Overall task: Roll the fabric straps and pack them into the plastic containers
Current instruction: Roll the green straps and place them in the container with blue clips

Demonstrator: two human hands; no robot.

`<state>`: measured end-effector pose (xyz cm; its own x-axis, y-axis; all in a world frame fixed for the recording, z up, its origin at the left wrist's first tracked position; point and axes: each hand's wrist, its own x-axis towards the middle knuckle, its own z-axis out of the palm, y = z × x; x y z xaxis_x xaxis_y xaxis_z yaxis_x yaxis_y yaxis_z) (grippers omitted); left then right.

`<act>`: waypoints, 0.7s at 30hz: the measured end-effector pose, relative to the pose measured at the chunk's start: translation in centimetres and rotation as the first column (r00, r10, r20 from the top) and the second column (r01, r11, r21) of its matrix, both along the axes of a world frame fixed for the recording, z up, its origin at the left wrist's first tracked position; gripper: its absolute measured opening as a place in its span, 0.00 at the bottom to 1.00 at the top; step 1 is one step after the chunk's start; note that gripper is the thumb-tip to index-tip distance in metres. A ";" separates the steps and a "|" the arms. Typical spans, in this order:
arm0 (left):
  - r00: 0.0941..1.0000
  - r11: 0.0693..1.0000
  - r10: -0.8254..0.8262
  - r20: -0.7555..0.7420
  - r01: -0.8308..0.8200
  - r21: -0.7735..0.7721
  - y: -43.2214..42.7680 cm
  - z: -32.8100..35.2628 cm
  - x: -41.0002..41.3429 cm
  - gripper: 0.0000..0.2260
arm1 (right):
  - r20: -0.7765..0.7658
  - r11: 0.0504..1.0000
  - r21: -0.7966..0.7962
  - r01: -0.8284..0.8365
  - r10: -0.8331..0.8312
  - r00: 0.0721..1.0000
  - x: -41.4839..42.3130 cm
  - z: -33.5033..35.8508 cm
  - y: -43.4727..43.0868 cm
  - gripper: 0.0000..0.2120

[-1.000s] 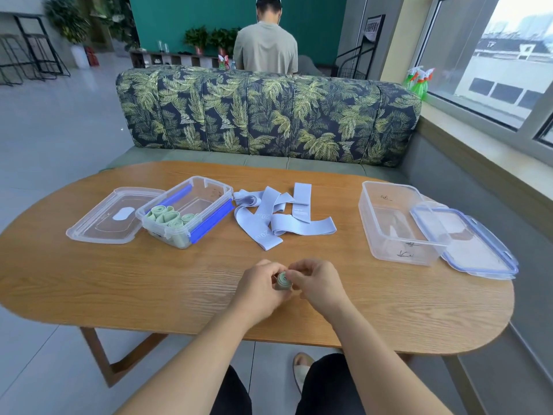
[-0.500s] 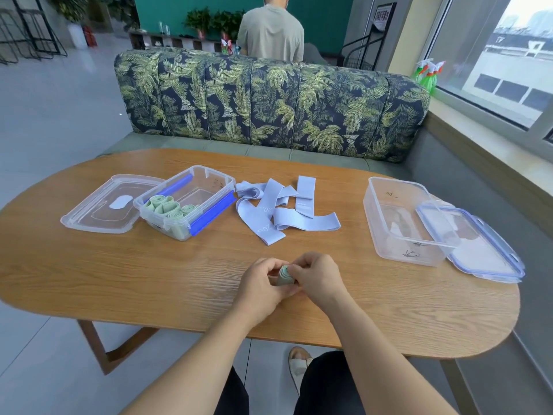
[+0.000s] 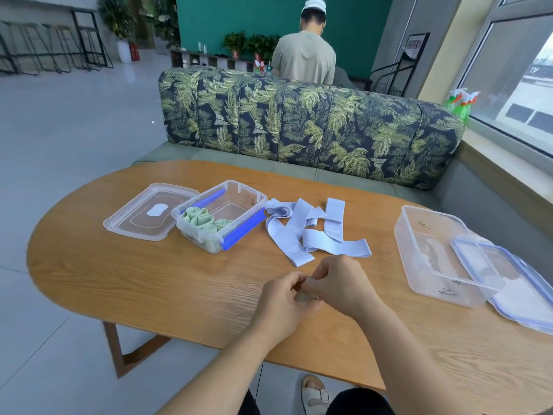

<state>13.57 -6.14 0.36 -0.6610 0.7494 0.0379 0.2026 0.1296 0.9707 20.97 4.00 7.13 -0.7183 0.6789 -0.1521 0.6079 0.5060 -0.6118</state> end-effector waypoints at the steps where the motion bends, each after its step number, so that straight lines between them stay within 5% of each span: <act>1: 0.999 0.999 -0.040 0.031 0.040 0.016 -0.3 0.3 -0.6 0.10 | -0.010 0.999 -0.015 -0.034 0.034 0.999 -0.4 0.6 0.1 0.09; 12: 0.883 0.924 -0.370 0.288 0.381 0.019 -5.4 3.5 -8.2 0.07 | -0.074 0.865 -0.176 -0.470 0.464 0.883 -4.8 4.5 0.1 0.09; 21: 0.995 0.989 -0.078 0.068 0.069 0.129 -6.3 4.0 -10.6 0.09 | -0.047 0.865 -0.263 -0.426 0.430 0.902 -9.2 6.3 -0.3 0.12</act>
<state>2.98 -12.49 4.40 -0.6089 0.7882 0.0894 0.1352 -0.0080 0.9908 11.72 3.67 13.40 -0.9260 0.2396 -0.2919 0.3770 0.5417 -0.7513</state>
